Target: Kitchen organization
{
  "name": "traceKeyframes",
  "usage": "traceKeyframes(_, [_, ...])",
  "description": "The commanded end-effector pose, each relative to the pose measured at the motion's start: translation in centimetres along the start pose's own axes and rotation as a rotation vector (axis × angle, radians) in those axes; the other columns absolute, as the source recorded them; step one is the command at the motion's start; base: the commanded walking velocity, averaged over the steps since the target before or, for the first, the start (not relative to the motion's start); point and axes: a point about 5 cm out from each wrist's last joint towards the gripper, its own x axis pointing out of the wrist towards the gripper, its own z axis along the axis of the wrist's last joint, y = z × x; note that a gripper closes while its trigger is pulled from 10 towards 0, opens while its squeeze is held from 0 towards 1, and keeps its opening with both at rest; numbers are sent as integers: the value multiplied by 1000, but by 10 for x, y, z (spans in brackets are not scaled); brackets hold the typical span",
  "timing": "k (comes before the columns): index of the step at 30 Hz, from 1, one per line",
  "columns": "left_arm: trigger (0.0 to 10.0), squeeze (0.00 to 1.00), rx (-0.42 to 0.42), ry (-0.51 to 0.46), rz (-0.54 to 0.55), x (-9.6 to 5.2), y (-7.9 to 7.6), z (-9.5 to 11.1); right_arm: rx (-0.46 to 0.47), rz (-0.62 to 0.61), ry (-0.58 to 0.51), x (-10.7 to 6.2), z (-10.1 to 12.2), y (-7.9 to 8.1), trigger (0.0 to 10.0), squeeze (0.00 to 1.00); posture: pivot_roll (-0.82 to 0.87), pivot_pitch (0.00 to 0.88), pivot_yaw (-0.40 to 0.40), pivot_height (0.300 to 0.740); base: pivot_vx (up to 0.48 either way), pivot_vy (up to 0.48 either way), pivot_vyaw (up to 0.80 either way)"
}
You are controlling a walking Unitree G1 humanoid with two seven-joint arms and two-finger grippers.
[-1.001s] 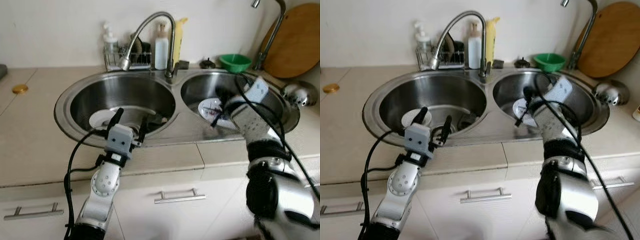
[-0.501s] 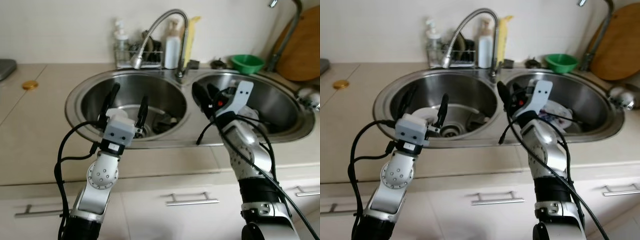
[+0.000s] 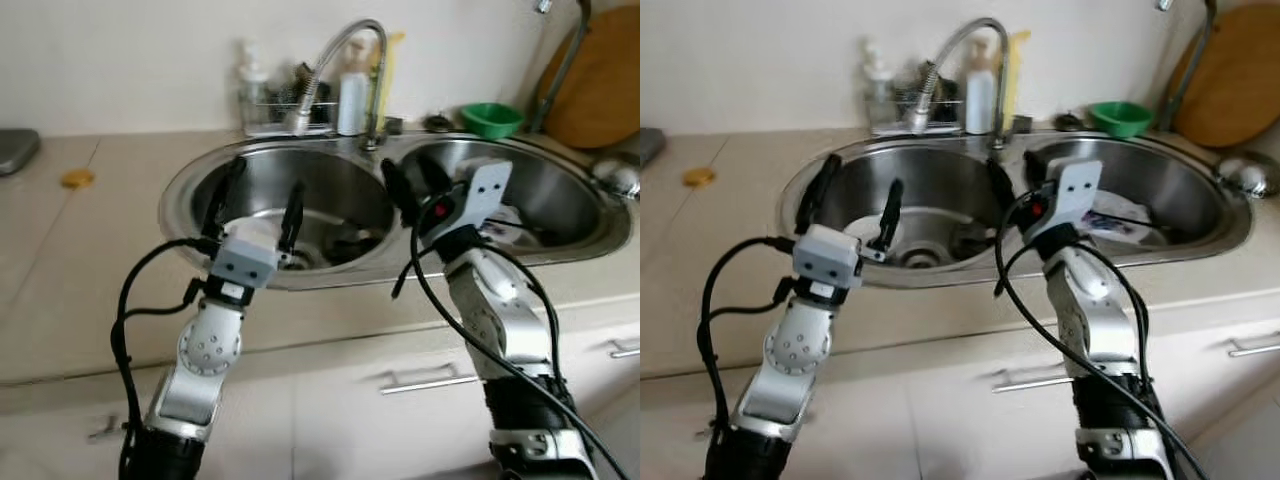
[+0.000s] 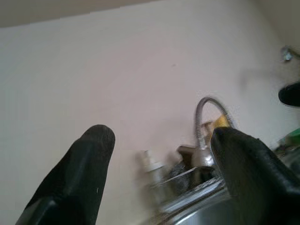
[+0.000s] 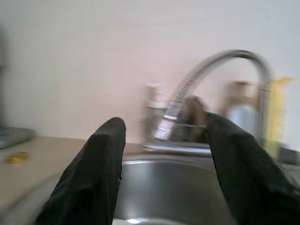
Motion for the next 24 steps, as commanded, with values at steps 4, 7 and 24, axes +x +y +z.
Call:
traceKeyframes(4, [10000,0,10,-29,-17,2,-5,4,-46,-74,-16,-7,3,-9,10000,0,-1,0,-33,740,0,0,-400])
traceKeyframes(7, [10000,0,12,-24,-26,1,-7,4,-69,-107,-9,-11,0,-12,10000,0,-2,0,-34,740,0,0,-800])
traceKeyframes(24, [10000,0,7,-50,-54,2,-13,8,-120,-207,-66,-26,0,-12,10000,0,-15,0,-24,740,0,-424,-800])
